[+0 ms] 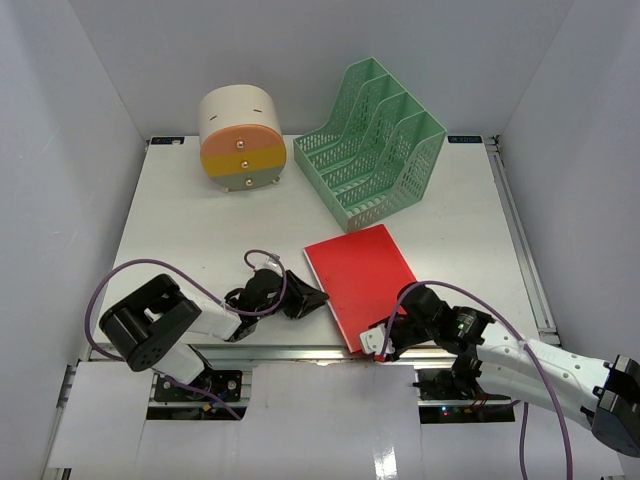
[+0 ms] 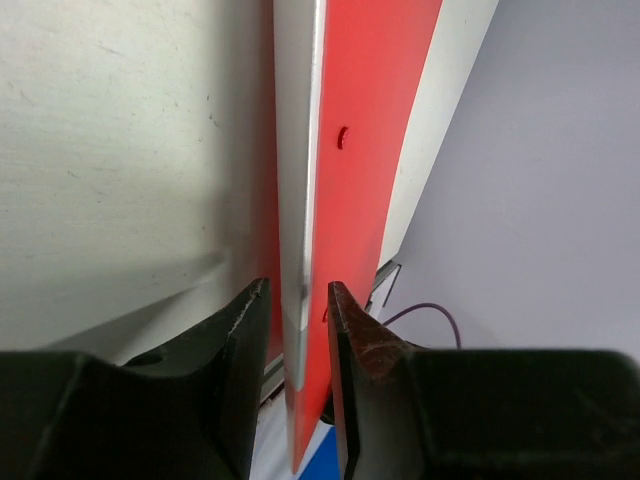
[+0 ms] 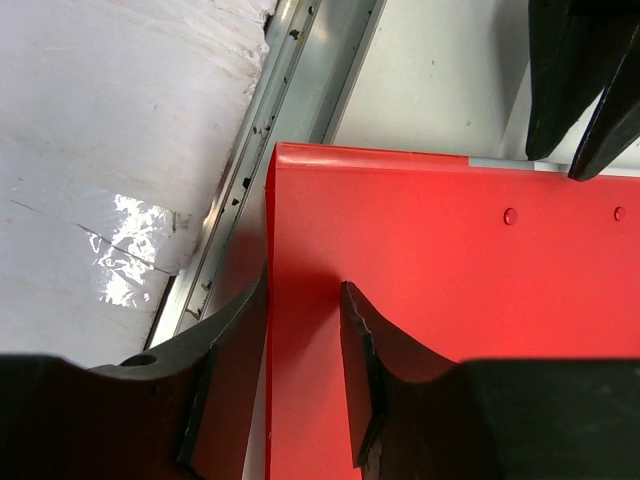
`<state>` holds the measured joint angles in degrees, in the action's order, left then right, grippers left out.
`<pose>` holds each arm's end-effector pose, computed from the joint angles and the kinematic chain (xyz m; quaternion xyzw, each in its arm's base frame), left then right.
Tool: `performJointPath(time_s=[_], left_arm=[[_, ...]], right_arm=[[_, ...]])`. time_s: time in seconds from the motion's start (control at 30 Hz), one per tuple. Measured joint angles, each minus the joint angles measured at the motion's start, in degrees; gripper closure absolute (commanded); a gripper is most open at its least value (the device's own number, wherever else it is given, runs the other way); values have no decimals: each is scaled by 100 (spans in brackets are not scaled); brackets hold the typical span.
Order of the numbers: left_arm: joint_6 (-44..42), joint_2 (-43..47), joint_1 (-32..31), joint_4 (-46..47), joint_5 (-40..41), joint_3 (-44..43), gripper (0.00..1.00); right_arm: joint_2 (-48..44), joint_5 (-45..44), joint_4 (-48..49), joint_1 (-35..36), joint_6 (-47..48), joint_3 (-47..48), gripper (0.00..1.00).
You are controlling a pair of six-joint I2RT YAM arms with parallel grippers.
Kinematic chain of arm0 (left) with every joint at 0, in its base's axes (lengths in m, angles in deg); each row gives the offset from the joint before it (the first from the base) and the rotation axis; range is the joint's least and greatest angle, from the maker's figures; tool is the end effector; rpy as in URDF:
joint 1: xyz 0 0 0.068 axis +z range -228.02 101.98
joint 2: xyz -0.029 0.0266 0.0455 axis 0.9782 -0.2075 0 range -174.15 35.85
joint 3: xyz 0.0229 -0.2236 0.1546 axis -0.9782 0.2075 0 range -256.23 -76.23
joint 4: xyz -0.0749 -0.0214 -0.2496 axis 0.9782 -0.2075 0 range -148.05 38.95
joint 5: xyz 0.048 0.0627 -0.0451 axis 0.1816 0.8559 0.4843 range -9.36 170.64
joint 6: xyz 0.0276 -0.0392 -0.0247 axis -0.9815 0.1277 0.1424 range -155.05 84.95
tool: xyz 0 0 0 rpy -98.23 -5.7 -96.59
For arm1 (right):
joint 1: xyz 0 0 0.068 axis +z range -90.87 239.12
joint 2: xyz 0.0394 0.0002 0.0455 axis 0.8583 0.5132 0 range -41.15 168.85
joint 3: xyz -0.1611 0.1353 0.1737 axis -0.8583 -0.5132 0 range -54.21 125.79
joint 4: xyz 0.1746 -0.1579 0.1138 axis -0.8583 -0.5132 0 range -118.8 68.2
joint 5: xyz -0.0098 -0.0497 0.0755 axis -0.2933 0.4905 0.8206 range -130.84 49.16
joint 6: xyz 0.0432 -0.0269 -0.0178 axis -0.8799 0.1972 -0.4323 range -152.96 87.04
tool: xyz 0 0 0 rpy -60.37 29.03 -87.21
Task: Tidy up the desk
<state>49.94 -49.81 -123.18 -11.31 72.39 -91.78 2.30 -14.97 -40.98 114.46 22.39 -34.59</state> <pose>0.1614 -0.1696 0.1116 -0.2612 0.8258 -0.4759 0.1524 0.0750 0.1357 0.1785 -0.7860 0.4349 0.2052 0.3885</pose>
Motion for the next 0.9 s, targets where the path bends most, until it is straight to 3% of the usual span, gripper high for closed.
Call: performJointPath(time_s=[0.5,0.8,0.9], left_arm=[[81,-392,-197,303,-180,-41,41],[457,-1355,-493,1260,-158,-352,41],[652,-1741,-533,1849,-108,-361,49]], right_arm=[[-21,125,1,-103,-32,104,65],[-23,237,-9,-193,-96,129,65],[-23,275,-11,-211,-98,129,65]])
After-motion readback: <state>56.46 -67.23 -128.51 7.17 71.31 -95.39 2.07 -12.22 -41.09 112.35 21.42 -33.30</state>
